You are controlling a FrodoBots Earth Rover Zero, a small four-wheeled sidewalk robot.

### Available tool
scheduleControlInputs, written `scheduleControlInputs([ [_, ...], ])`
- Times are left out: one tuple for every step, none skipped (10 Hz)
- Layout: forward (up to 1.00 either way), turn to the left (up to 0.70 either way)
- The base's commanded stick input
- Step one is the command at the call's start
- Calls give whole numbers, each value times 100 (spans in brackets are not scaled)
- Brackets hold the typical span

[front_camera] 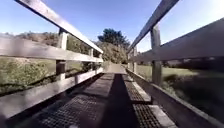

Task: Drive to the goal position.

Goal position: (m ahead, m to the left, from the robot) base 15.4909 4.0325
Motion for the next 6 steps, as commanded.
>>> scheduleControlInputs([
  [50, 0],
  [50, 0],
  [50, 0],
  [50, 0],
  [50, 0],
  [50, 0],
])
